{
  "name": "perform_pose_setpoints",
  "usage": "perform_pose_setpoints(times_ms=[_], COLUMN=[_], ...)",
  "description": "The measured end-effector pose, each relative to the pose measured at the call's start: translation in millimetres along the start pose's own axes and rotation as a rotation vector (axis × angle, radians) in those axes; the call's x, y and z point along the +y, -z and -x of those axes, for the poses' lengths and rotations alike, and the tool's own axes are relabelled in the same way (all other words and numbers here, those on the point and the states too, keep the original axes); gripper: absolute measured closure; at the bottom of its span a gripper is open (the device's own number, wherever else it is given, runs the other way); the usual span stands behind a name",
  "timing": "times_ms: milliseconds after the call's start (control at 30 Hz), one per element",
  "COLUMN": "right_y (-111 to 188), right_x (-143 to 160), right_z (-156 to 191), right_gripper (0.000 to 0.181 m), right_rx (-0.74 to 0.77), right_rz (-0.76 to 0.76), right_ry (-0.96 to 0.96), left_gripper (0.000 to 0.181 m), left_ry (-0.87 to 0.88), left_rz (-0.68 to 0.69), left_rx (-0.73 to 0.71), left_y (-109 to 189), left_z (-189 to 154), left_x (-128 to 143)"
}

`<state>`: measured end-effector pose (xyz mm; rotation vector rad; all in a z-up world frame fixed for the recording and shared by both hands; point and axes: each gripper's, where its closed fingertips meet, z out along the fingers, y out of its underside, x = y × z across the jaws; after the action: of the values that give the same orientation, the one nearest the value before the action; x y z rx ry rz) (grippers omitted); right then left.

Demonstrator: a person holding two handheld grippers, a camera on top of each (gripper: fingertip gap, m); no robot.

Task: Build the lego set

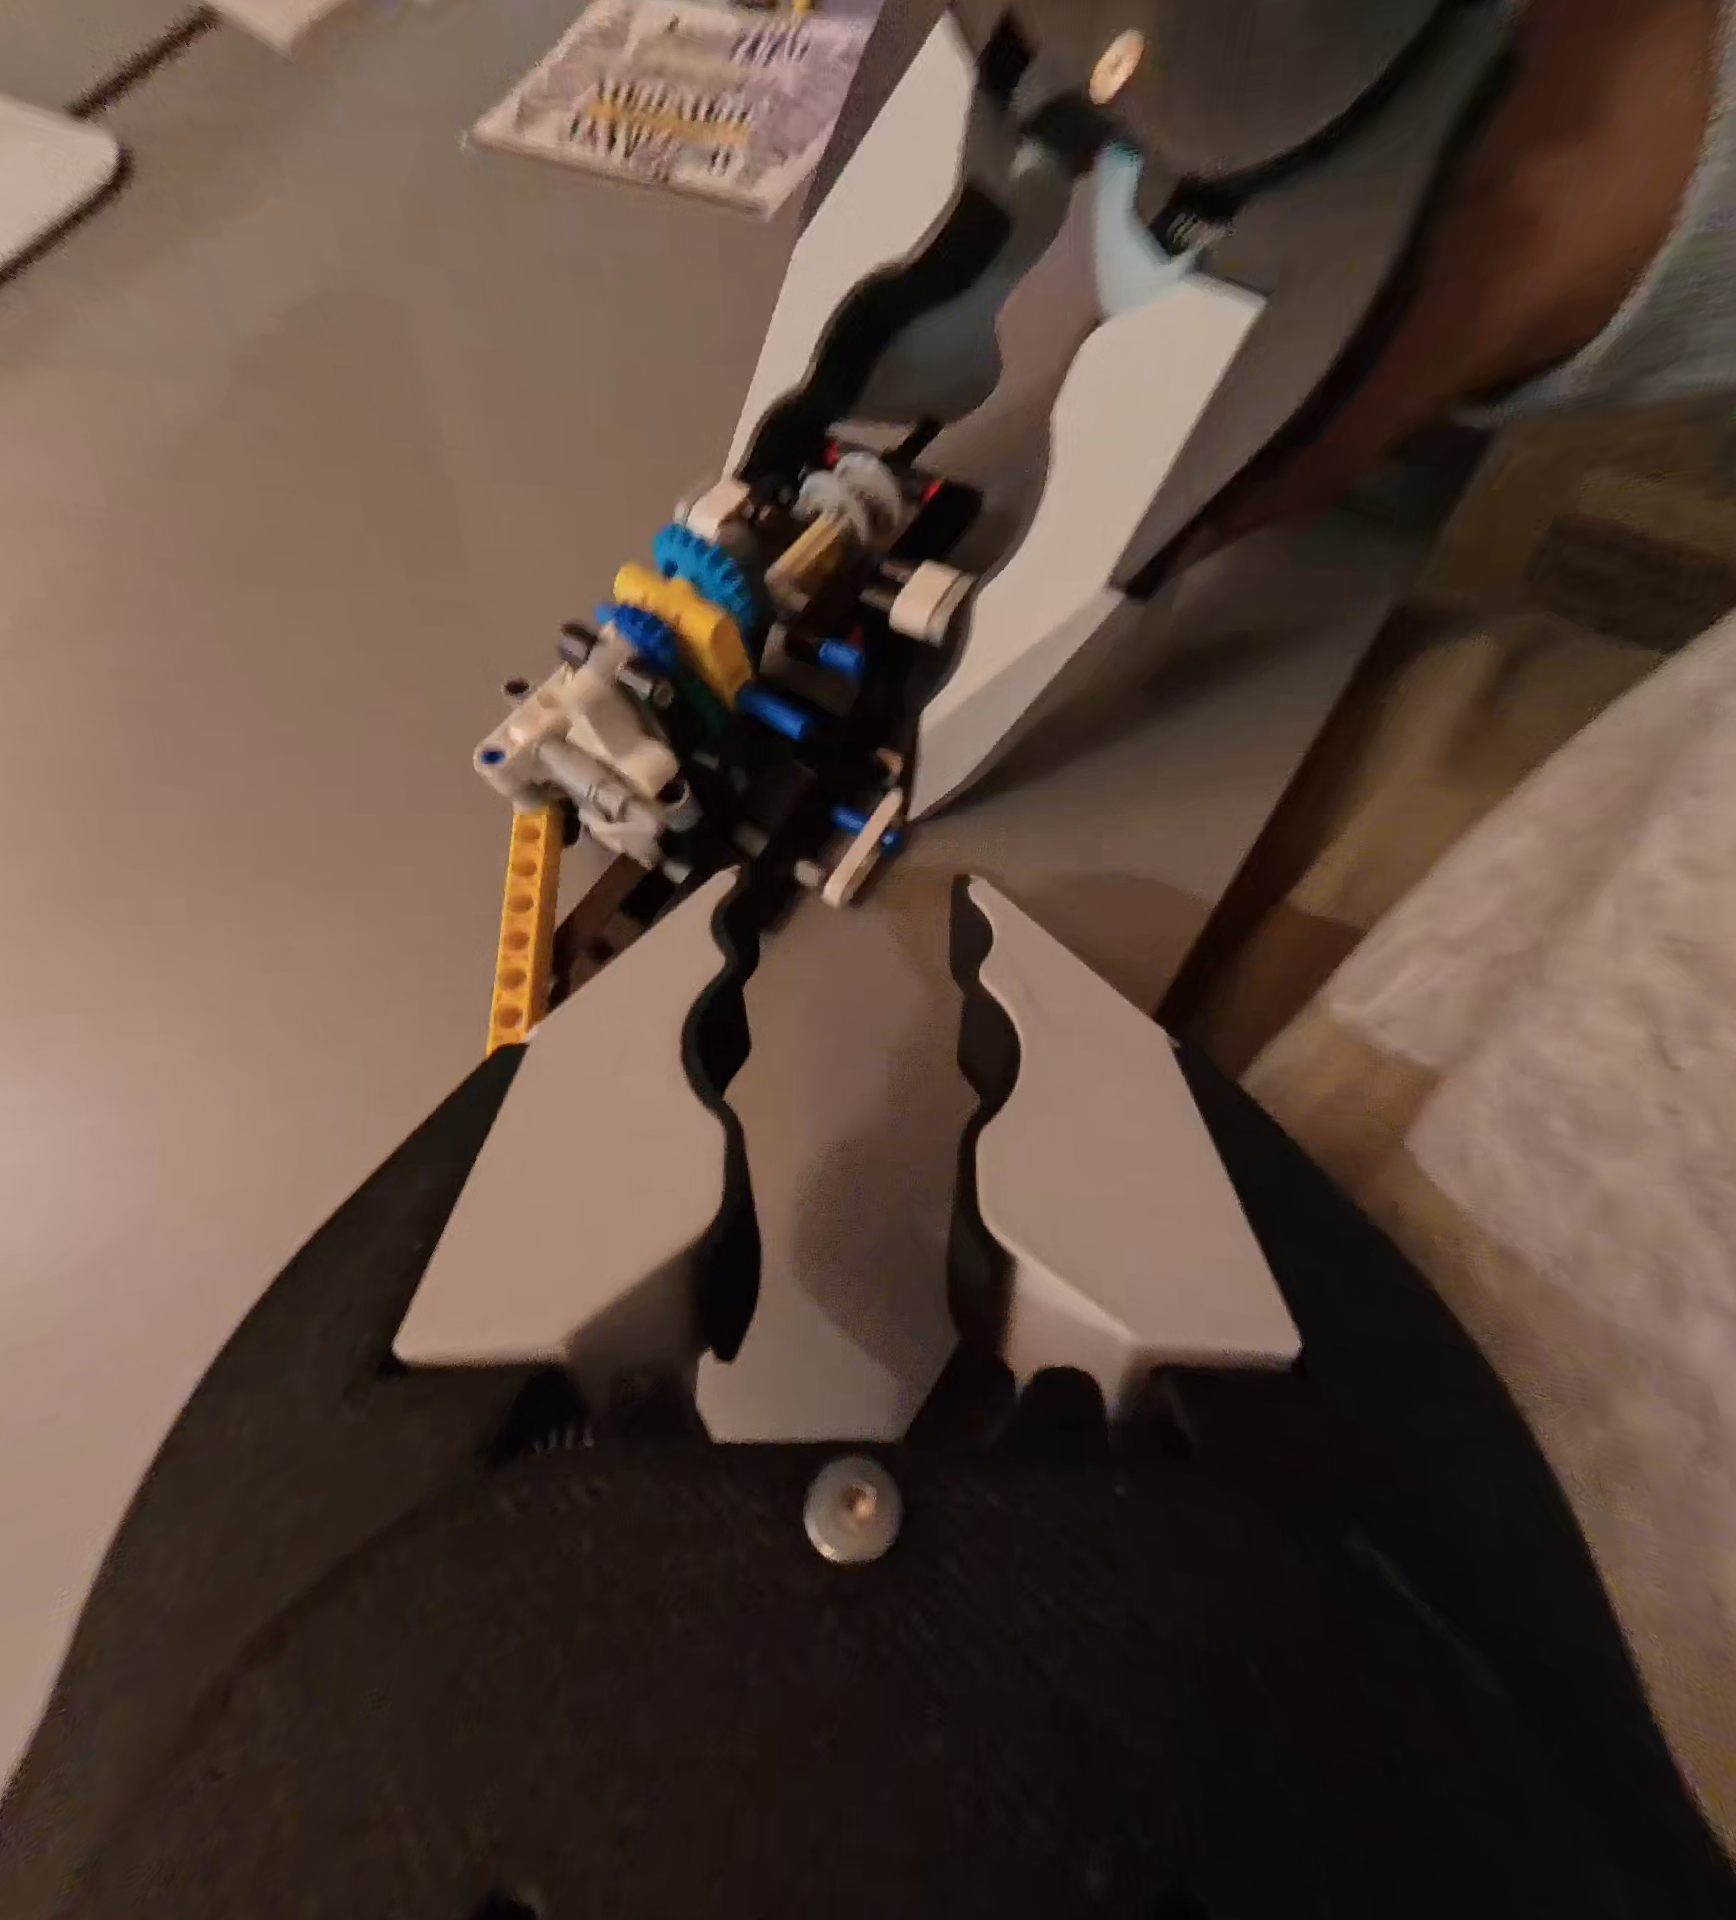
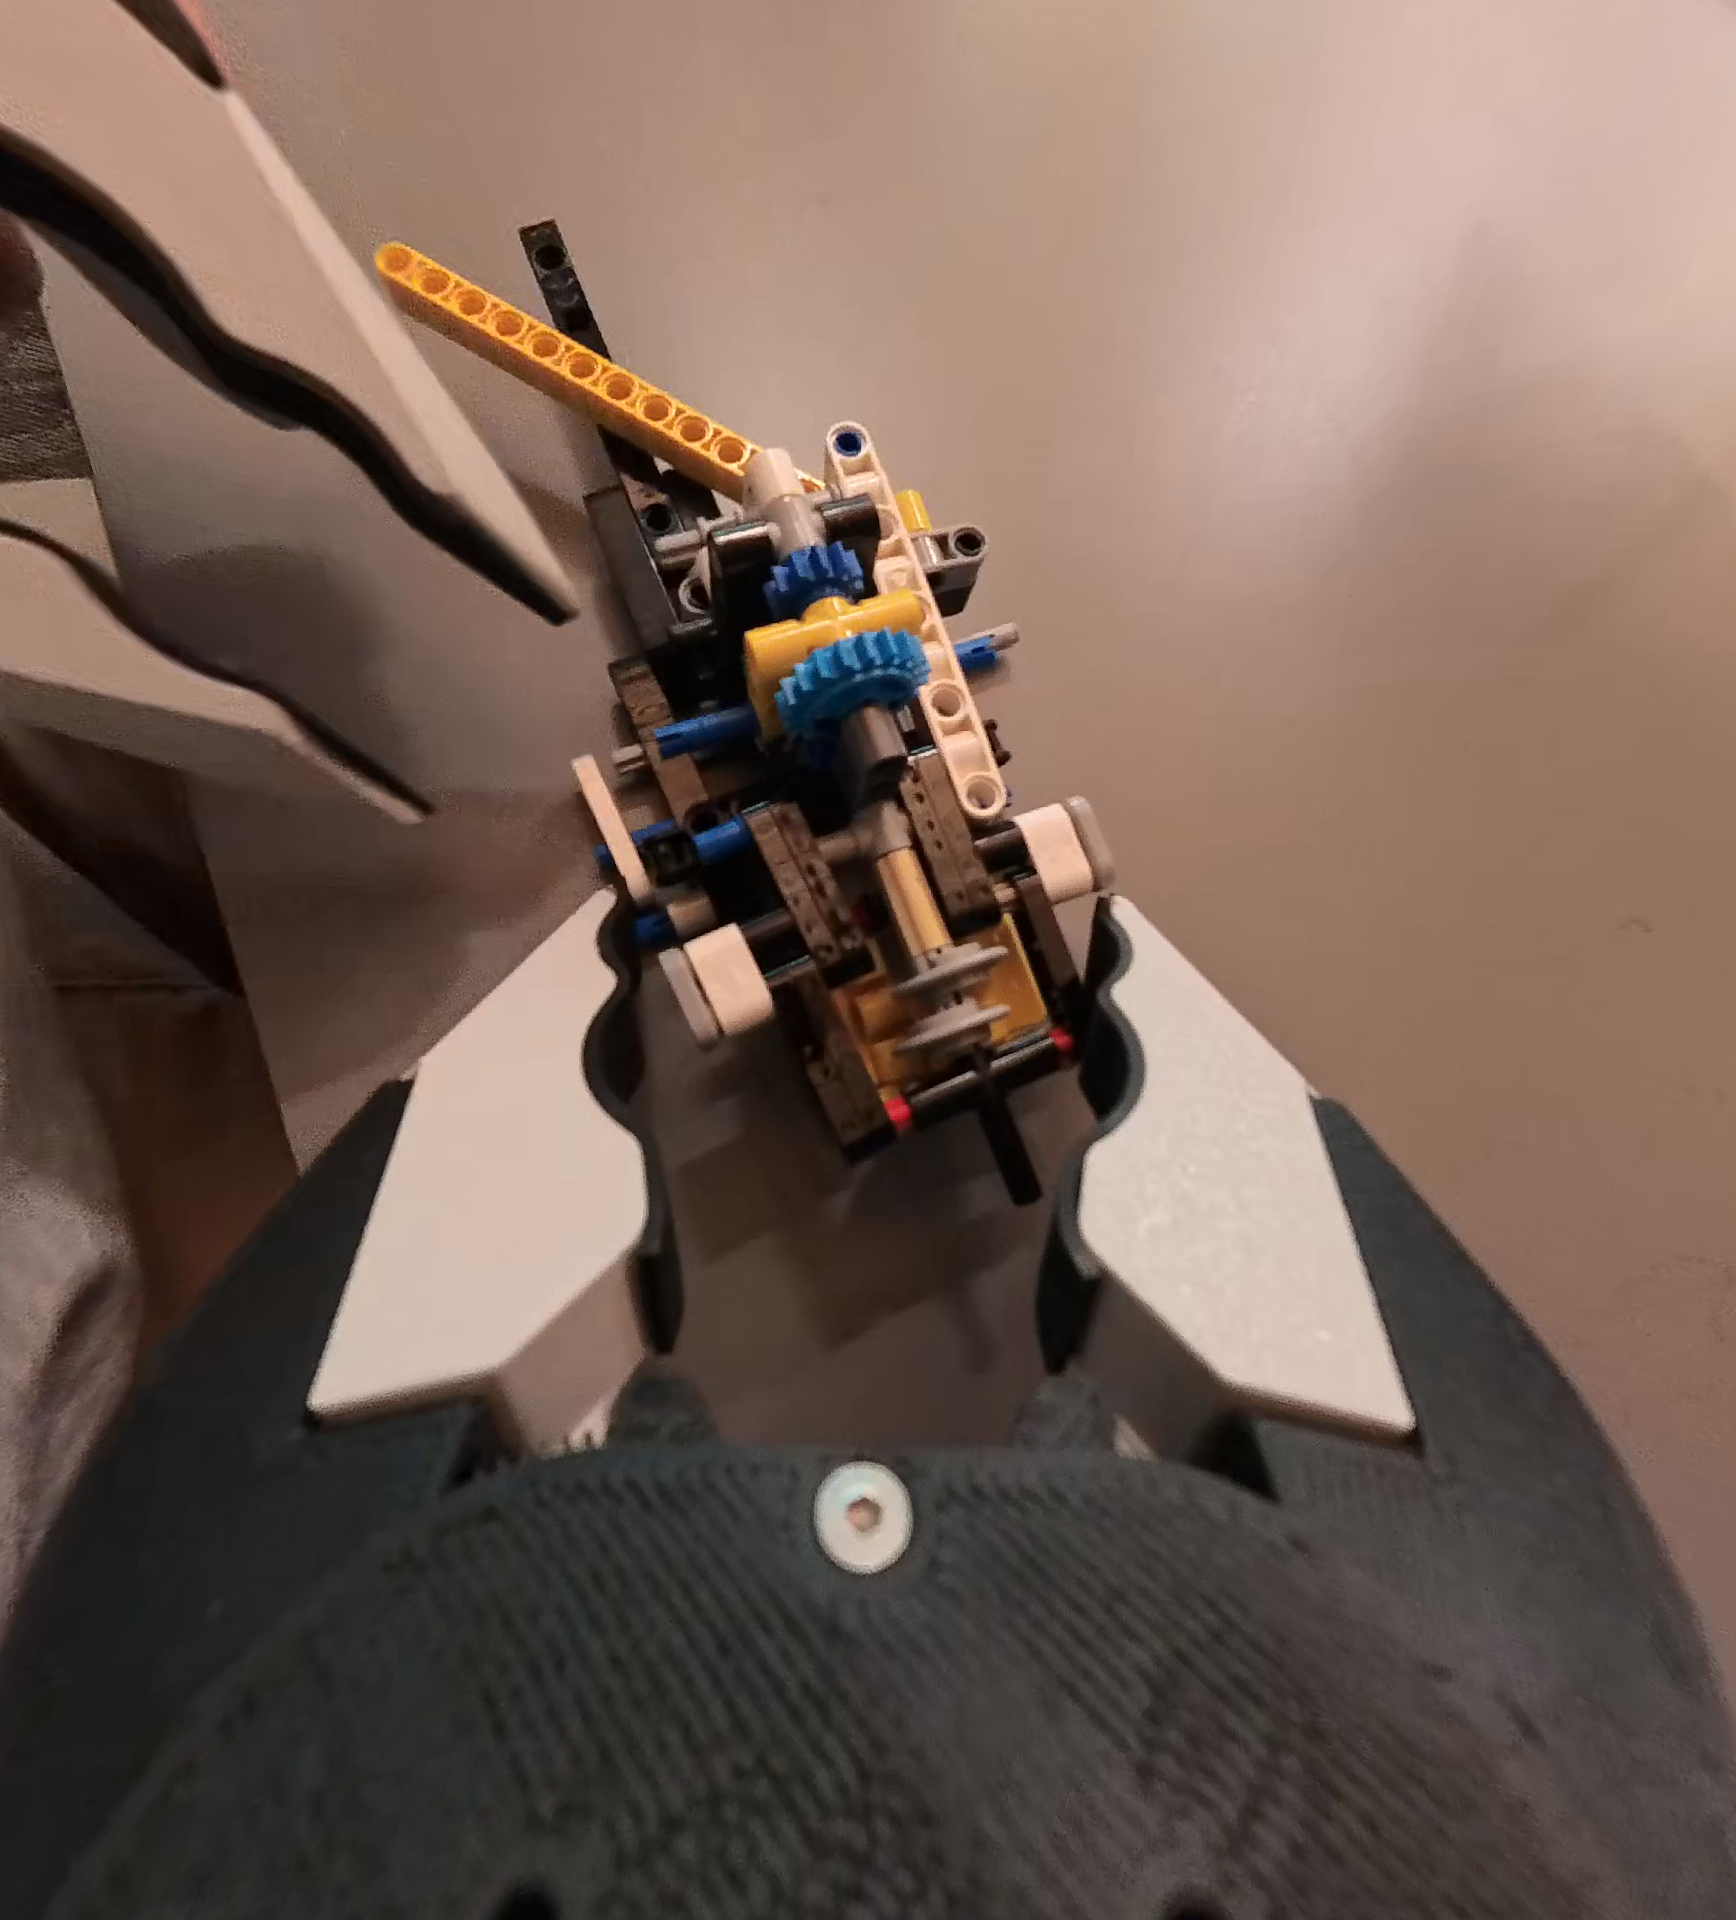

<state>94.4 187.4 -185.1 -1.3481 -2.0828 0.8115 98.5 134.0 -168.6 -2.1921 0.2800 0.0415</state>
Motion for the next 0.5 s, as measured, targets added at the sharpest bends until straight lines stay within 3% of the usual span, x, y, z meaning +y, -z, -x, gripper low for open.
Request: perform_pose_setpoints(times_ms=[33,167,367,500], right_y=[0,0,0,-1], right_x=[0,0,1,0], right_z=[0,1,2,3], right_gripper=[0.095,0.095,0.095,0.095], right_rx=[0.0,-0.01,-0.03,-0.048], right_rz=[-0.001,-0.002,-0.004,0.001], right_ry=[0.0,-0.001,0.003,0.012], left_gripper=[0.146,0.139,0.143,0.144], left_ry=[0.016,0.013,-0.202,-0.247], left_rz=[0.026,0.048,0.119,0.157], left_rx=[-0.016,0.029,0.001,0.048], left_y=[-3,-10,-17,-17], left_z=[4,4,3,1], left_x=[5,8,13,13])
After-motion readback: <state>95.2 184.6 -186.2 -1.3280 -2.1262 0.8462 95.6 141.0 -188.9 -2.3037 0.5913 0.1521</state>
